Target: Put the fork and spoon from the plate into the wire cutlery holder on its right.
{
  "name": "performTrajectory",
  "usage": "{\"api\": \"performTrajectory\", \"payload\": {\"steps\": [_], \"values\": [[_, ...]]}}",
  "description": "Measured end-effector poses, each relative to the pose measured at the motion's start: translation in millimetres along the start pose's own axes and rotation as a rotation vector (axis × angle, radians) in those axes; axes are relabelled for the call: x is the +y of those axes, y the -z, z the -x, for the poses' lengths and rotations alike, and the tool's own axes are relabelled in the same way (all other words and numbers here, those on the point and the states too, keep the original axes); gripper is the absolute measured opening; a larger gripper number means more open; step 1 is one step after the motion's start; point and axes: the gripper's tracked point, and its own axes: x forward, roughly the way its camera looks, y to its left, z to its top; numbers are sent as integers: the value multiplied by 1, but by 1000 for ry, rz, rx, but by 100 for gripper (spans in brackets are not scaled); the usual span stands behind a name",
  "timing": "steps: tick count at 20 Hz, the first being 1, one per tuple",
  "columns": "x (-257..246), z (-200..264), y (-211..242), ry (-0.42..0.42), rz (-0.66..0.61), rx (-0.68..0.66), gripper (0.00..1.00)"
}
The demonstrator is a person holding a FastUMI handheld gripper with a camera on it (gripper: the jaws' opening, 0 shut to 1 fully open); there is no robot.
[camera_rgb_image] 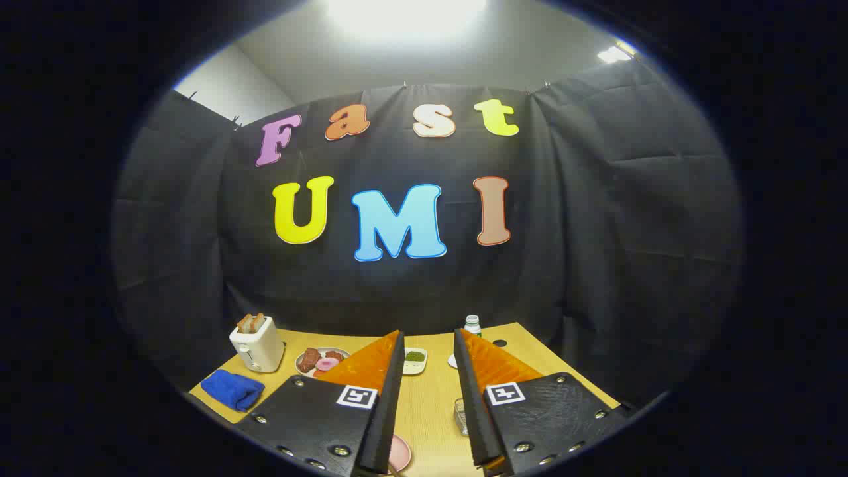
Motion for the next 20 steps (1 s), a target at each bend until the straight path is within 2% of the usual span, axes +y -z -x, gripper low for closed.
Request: {"api": "performTrajectory", "payload": {"steps": [7,13,17,20], "values": [[-5,-11,-10,17,15,-14,46],[-6,-29,1,16,40,8,46],[2,-35,30,-32,81,80,46],[15,-36,76,-101,140,188,46]]}}
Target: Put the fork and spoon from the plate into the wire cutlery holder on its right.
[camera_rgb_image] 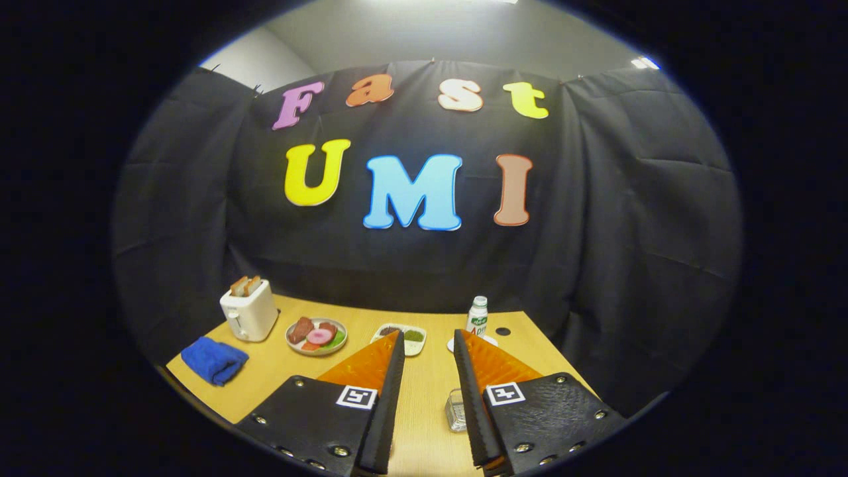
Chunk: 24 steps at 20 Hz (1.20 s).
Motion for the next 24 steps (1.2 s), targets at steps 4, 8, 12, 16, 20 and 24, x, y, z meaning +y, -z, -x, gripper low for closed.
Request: {"api": "performTrajectory", "payload": {"steps": [4,8,12,16,20,24], "values": [[23,-5,79,-110,62,218,46],[49,0,161,-253,125,482,46],[67,17,226,-344,176,681,46],[78,36,269,-396,159,843,46],[81,37,293,-391,119,917,46],[80,32,298,-360,58,943,32]]}}
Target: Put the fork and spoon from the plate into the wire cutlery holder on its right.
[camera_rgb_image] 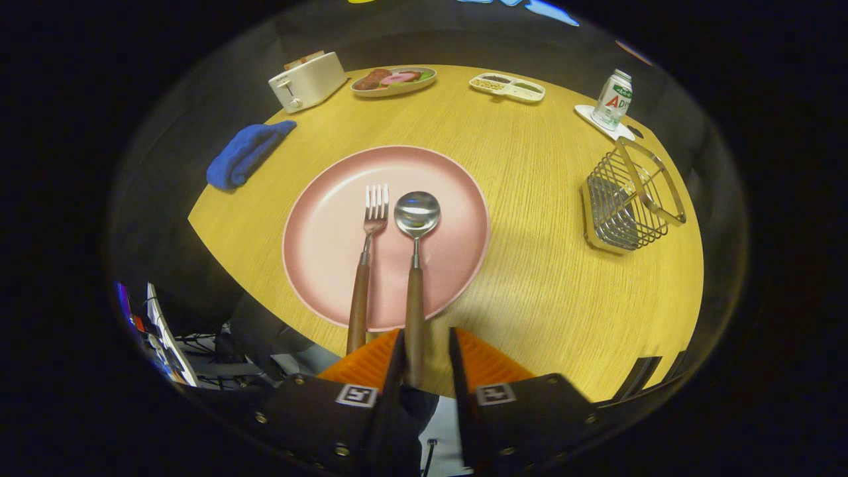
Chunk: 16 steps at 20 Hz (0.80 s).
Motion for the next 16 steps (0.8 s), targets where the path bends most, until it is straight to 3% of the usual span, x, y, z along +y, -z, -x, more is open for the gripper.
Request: {"api": "performTrajectory", "payload": {"steps": [1,3,5,16], "values": [[1,-4,1,-9,-16,14,17],[1,-2,-3,-22,-38,-4,19],[2,2,-8,-32,-64,-20,10],[-14,68,-60,-95,-238,-233,9]]}}
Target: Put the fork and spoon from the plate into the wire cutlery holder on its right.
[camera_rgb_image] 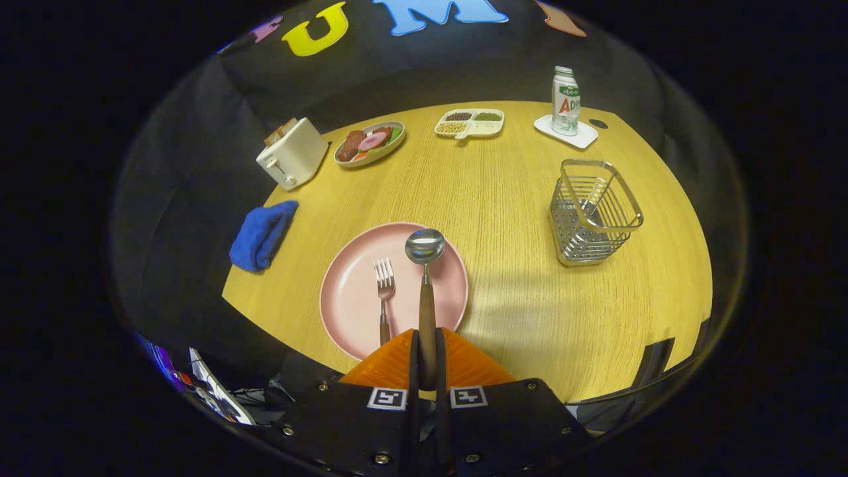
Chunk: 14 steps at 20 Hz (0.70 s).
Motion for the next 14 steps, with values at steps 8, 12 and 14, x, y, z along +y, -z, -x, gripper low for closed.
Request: {"api": "performTrajectory", "payload": {"steps": [8,12,14], "values": [[-91,50,-58,137,-200,-144,9],[-120,54,-58,200,-250,-122,10],[-123,52,-60,201,-267,-110,9]]}}
